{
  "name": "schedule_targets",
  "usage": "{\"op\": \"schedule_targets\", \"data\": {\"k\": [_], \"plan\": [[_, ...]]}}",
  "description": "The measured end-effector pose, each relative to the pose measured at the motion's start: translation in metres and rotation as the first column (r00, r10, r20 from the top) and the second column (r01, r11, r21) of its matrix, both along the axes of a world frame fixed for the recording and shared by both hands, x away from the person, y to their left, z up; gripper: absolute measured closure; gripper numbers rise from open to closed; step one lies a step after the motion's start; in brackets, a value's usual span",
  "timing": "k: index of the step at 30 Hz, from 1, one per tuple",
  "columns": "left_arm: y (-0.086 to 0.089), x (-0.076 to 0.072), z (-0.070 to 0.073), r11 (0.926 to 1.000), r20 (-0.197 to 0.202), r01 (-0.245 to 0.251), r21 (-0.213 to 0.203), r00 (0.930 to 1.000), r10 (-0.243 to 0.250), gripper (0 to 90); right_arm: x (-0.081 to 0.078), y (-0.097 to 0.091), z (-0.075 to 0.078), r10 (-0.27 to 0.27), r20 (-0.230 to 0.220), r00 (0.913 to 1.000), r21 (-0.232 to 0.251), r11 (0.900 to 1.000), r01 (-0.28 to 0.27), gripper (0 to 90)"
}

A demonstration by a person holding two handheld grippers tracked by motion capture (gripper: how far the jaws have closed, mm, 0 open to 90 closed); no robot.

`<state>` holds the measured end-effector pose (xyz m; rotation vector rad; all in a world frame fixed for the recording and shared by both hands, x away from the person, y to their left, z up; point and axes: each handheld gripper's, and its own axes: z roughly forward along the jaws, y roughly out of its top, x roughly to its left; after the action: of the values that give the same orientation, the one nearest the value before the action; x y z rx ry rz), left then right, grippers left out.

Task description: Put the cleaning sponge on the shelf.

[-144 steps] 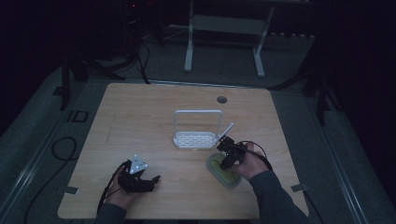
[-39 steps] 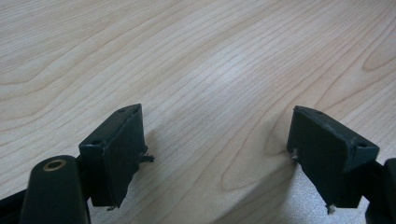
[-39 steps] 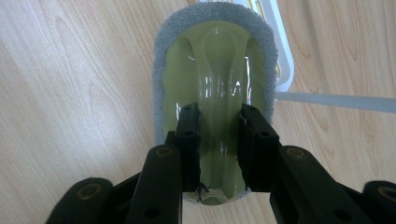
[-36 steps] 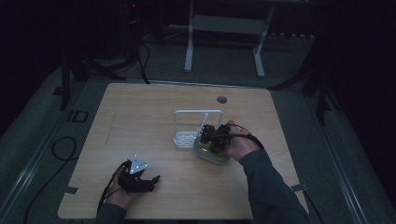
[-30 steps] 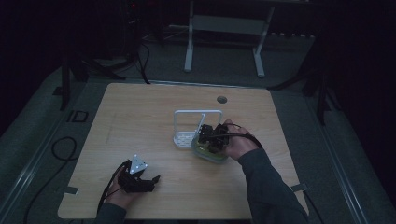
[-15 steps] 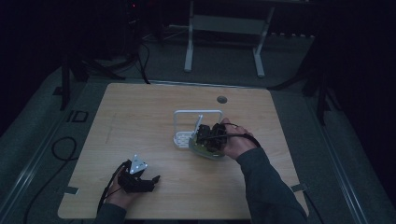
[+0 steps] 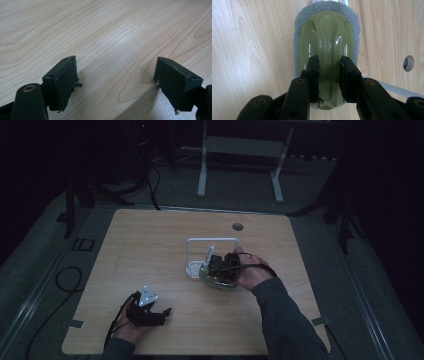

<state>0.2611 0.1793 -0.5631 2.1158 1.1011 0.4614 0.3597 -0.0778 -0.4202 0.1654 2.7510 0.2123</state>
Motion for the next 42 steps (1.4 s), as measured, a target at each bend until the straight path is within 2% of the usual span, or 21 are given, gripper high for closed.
{"op": "schedule_targets", "data": {"k": [10,17,27,29,38,42], "plan": [[0.000,0.000,0.000,1.0000,0.000,0.000,0.000,1.0000,0.000,19.4,0.002,0.005,-0.002,0.032,0.012,0.9994,-0.016,0.9994,-0.032,71.6],[0.000,0.000,0.000,1.0000,-0.001,0.000,0.000,1.0000,0.000,19.4,0.006,0.011,-0.006,0.056,0.019,0.9983,-0.050,0.9973,-0.055,71.6],[0.000,0.000,0.000,1.0000,-0.001,0.000,0.000,1.0000,0.000,19.4,0.012,0.021,-0.005,0.093,0.005,0.9957,-0.075,0.9929,-0.092,71.6],[0.000,0.000,0.000,1.0000,-0.001,0.000,0.000,1.0000,0.000,19.4,0.014,0.022,-0.007,0.097,0.002,0.9953,-0.097,0.9907,-0.096,71.6],[0.000,0.000,0.000,1.0000,-0.001,0.000,0.000,1.0000,0.000,19.4,0.019,0.024,-0.007,0.113,-0.024,0.9933,-0.101,0.9882,-0.115,71.6],[0.000,0.000,0.000,1.0000,0.000,0.000,0.000,1.0000,0.000,19.4,0.020,0.026,-0.007,0.113,-0.021,0.9934,-0.103,0.9880,-0.115,71.5]]}}
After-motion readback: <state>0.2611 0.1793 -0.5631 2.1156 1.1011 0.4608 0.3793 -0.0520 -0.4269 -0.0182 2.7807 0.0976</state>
